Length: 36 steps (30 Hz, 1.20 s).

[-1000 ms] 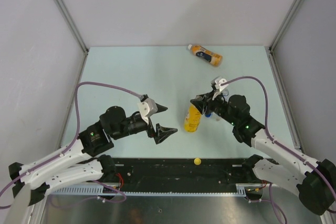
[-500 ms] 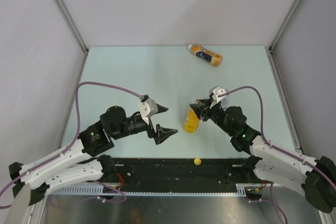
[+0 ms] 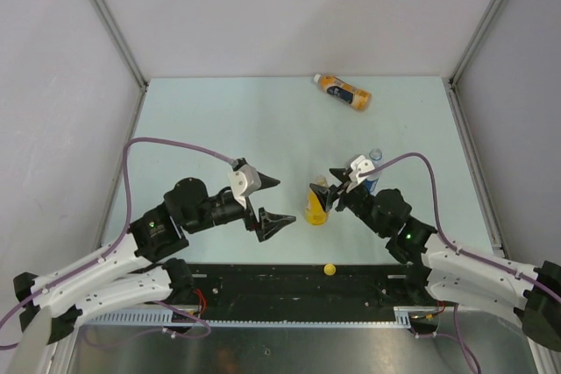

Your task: Unscrew the bottle caps

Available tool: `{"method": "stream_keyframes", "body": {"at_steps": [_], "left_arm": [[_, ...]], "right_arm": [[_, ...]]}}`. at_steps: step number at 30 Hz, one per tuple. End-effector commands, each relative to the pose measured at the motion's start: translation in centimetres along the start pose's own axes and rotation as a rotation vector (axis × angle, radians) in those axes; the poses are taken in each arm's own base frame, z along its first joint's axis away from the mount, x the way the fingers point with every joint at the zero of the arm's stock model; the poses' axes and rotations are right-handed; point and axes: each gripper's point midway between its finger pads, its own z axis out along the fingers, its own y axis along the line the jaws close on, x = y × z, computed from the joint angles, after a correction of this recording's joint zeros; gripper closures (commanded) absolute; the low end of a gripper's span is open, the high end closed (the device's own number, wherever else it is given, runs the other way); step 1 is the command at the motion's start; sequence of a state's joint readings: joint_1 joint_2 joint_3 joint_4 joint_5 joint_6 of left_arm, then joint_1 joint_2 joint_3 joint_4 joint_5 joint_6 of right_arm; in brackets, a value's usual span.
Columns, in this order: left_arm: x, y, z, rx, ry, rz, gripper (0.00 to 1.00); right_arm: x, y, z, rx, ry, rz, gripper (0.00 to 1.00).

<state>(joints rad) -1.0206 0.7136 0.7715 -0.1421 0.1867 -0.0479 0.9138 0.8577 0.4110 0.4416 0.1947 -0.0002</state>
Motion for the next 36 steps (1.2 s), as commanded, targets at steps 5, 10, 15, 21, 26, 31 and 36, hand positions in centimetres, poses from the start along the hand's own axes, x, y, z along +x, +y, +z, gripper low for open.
{"method": "stream_keyframes", "body": {"at_steps": [5,10,15,21,26,31,36], "left_arm": [[-0.7,0.3,-0.2,-0.028,-0.031,-0.036,0.01],[-0.6,0.6,0.0,-0.049,-0.026,-0.072,0.01],[0.3,1.5,1.6,-0.098,0.024,-0.14,0.01],[3.1,3.8,3.9,-0.164,0.129,-0.223,0.01],[4.8,7.2,4.8,-0.195,0.188,-0.315,0.01],[5.3,12.3,4.0,-0.232,0.197,-0.433,0.01],[6.6,16.8,2.6,-0.219,0.209,-0.635,0.01]], "right_arm": [[-5.8,0.6,-1.7,-0.027,-0.139,0.088,0.13],[-8.6,1.5,-1.9,-0.067,-0.145,0.131,0.06],[-11.5,2.1,-1.2,-0.084,-0.136,0.143,0.03],[-12.9,0.5,1.0,-0.044,-0.092,0.178,0.02],[-14.0,-3.9,2.9,0.02,-0.049,0.267,0.02],[-15.0,-9.8,4.6,0.088,-0.058,0.321,0.01],[-14.3,-17.9,6.6,0.208,-0.013,0.352,0.01]]}}
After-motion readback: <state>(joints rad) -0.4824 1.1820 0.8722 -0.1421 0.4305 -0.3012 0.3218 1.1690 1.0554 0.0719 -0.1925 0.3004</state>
